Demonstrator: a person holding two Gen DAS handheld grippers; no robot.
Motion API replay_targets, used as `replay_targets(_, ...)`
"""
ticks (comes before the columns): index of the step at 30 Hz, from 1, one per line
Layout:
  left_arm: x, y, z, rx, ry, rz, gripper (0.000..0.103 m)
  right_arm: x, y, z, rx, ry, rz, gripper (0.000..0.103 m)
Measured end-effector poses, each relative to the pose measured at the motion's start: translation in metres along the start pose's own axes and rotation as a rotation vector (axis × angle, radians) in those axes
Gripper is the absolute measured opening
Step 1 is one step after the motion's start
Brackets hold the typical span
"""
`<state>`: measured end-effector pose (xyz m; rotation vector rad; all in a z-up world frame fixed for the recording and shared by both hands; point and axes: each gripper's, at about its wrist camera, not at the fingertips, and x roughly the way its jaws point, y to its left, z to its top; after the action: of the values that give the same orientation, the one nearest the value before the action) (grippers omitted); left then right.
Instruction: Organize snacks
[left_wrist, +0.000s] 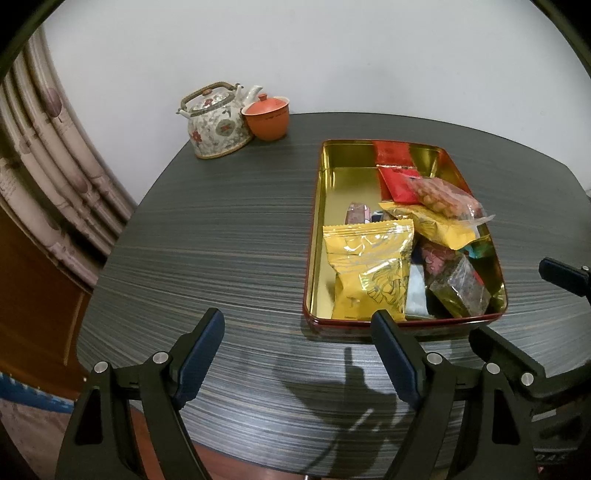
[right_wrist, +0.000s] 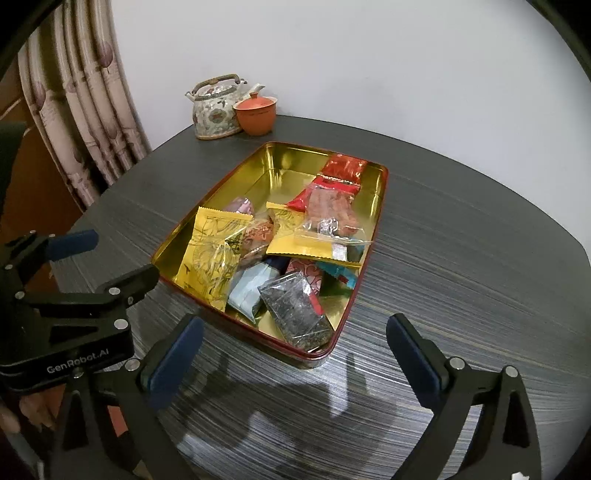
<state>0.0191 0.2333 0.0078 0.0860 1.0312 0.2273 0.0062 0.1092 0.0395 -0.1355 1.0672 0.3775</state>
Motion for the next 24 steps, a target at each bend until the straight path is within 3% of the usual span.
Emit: replay_targets(24, 0.0010, -0.0009, -0.0005, 0.004, -0.003, 0.004, 0.082, 0.0082, 0.0025, -0.0056, -0.008, 0.031, -0.007, 0.102)
